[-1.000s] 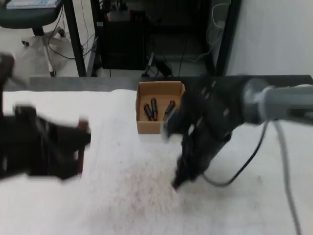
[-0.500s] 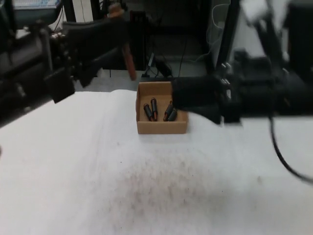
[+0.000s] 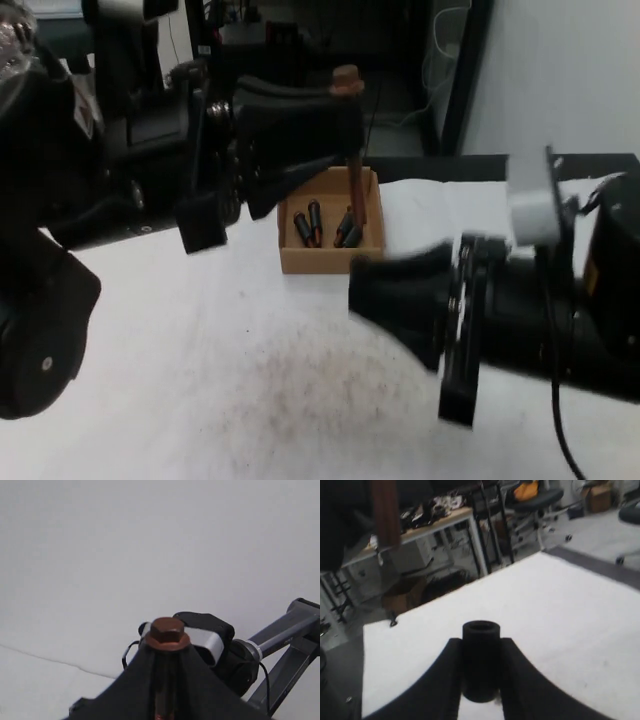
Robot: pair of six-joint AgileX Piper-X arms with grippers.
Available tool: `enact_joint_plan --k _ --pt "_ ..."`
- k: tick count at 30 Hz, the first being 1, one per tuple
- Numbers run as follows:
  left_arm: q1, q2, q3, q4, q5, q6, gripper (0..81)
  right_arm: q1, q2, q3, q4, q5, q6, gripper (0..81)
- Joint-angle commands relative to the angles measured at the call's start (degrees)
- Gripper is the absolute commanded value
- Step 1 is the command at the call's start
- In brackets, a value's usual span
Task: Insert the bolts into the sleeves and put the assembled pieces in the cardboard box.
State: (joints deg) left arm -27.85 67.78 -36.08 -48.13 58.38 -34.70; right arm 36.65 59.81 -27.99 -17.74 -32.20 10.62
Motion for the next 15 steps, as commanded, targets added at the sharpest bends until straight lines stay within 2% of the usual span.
enact_joint_plan --k 1,8,11,15 --pt "-0.32 -0.1 -0.7 -0.08 0.37 1.32 0.1 -0.66 -0.1 -0.24 -6.05 4.59 -0.19 0.6" --pt "-0.32 -0.1 -0.7 1.86 -0.67 4.23 0.1 -0.53 -0.1 -0.24 -5.75 3.75 -0.32 0.6" --pt "-0.45 -0.1 -0.9 5.71 -0.89 8.65 0.1 -0.53 -0.1 -0.24 -6.26 2.49 -0.32 0.6" --pt "-0.52 -0.1 -2.34 11.41 -4.67 12.75 0.1 -0.53 -0.1 -0.24 -6.59 0.13 -0.32 0.6"
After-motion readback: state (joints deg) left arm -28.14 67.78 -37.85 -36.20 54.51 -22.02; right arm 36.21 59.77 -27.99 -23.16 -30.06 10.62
